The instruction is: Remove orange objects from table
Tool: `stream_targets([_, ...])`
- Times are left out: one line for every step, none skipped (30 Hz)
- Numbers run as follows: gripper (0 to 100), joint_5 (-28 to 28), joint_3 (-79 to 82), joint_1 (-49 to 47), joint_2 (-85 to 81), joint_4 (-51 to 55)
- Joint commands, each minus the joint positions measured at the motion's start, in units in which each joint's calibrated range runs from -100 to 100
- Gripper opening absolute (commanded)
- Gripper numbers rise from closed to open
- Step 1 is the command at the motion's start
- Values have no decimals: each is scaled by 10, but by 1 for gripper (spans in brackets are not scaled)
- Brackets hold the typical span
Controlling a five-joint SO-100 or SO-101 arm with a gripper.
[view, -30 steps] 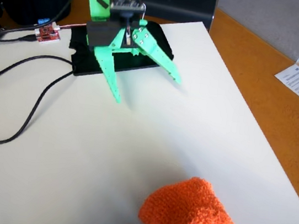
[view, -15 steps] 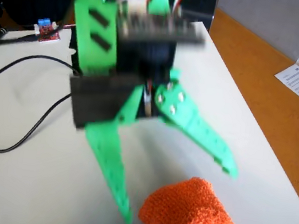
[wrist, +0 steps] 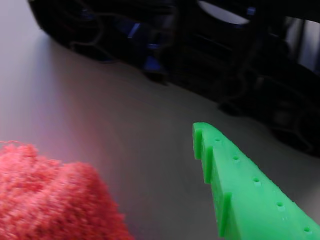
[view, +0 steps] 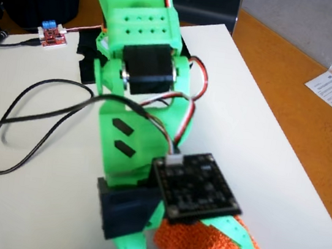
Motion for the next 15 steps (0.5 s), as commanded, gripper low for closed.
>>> stream_targets([52, 2, -45, -28, 2, -9])
stream_targets([52, -1, -45, -34, 4, -9])
stream_targets([52, -4, -45, -41, 4, -9])
stream_targets([52, -8, -42, -46, 4, -9])
stream_targets([52, -13, -35, -51, 0, -9])
stream_targets([52, -17, -23, -55, -6, -9])
stream_targets([52, -19, -3, -57, -16, -8])
stream_targets([52, -21, 14, -59, -29, 0])
stream_targets([52, -21, 33, -59, -40, 7])
stream_targets([52, -21, 54, -56, -50, 10])
stream_targets([52, -21, 73, -53, -58, 13])
stream_targets([52, -20, 91, -50, -64, 17])
stream_targets([52, -19, 102, -45, -68, 21])
stream_targets([52, -19, 111, -41, -69, 27])
stream_targets([52, -18, 114, -38, -70, 36])
